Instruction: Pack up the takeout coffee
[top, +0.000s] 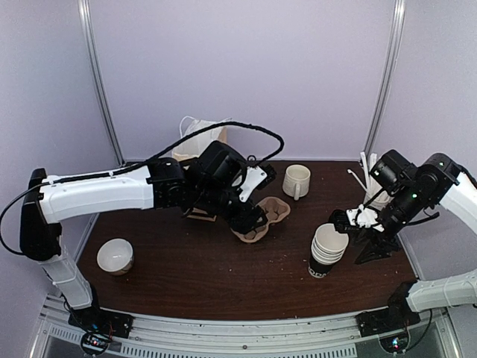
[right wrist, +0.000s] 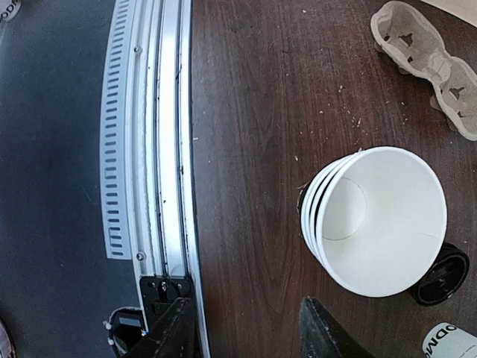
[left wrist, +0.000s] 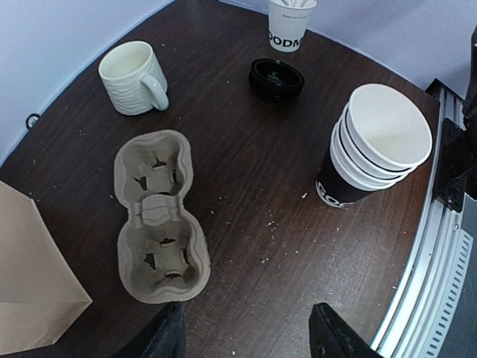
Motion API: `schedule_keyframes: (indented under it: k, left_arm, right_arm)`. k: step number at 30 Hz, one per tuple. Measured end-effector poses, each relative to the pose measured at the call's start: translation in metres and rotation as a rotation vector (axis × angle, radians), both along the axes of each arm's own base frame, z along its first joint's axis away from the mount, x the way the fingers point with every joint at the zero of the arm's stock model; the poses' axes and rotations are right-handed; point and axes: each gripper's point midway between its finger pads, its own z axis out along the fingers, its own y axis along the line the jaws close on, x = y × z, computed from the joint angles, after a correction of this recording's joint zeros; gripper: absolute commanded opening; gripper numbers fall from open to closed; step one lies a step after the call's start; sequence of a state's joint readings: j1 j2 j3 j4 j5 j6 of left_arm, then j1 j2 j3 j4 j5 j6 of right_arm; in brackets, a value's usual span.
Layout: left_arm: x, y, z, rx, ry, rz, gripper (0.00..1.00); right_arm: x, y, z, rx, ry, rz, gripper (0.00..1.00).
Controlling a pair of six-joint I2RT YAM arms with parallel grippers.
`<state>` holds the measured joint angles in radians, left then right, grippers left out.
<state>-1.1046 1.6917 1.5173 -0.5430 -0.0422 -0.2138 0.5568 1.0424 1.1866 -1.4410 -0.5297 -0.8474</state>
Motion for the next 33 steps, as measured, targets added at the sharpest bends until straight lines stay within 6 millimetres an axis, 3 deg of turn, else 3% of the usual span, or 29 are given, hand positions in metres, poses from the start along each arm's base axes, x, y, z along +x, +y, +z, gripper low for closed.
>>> schedule_keyframes:
  k: [5, 15, 25, 33]
  left_arm:
    - [-0.003, -0.013, -0.011, -0.027, 0.062, 0.0, 0.59]
    - [-0.001, -0.032, 0.012, -0.19, 0.119, 0.042, 0.62]
    - [-0.005, -0.031, 0.01, -0.215, 0.144, 0.047, 0.63]
    - [-0.007, -0.025, 0.008, -0.22, 0.147, 0.051, 0.63]
  right_arm:
    - [-0.004, -0.002, -0.011, -0.091, -0.055, 0.094, 0.45]
    - [0.022, 0.008, -0.035, -0.206, -0.147, 0.148, 0.4]
    - [0.038, 0.018, -0.047, -0.228, -0.162, 0.149, 0.18]
    - [0.04, 0.021, -0.052, -0.239, -0.148, 0.153, 0.1]
